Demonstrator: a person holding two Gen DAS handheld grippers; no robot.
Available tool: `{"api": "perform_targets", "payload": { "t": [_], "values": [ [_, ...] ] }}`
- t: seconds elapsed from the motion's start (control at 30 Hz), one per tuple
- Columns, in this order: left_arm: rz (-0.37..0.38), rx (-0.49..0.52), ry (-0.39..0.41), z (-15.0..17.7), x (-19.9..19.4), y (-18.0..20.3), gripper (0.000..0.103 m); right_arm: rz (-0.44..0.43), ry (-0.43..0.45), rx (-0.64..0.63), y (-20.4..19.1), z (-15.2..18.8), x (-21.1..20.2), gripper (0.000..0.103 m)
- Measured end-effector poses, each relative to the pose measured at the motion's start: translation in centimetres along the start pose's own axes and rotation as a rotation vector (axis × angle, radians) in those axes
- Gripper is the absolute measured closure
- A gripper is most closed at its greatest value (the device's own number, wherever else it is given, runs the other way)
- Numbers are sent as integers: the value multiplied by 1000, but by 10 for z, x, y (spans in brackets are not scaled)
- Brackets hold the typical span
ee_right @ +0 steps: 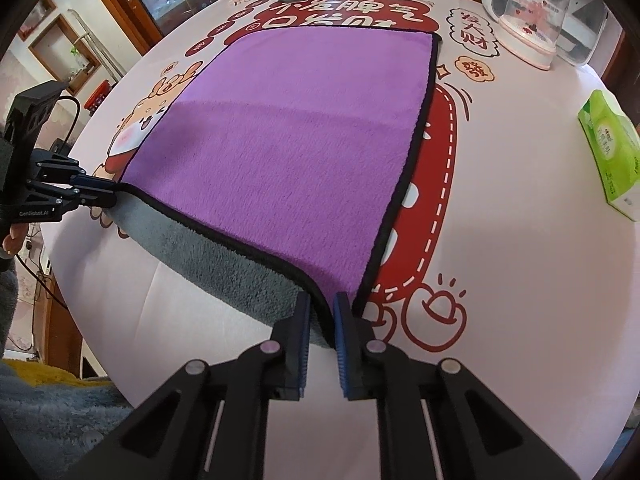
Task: Fold towel
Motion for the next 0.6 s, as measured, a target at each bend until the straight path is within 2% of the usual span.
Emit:
{"api": "perform_targets", "payload": {
  "t": [0.27, 0.47, 0.6],
  "values": [
    [-69, -32, 15, 2, 0, 0, 96, 30, 22, -12, -4, 2, -6, 97],
    [-137, -105, 10, 5, -3, 1, 97, 68, 65, -31, -10, 0, -18, 98],
    [-174, -129, 39, 2, -13, 3, 98, 82, 91, -34, -14, -2, -27, 98]
  ]
}}
Point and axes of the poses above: each gripper's, at about its wrist camera, not at the fingertips, and x roughly the way its jaws point, y to its right, z to its underside, the point moved 8 cm from there along x, roughly the way its jaws point, and after that the axes turned 7 degrees about y, right-handed, at the moved point
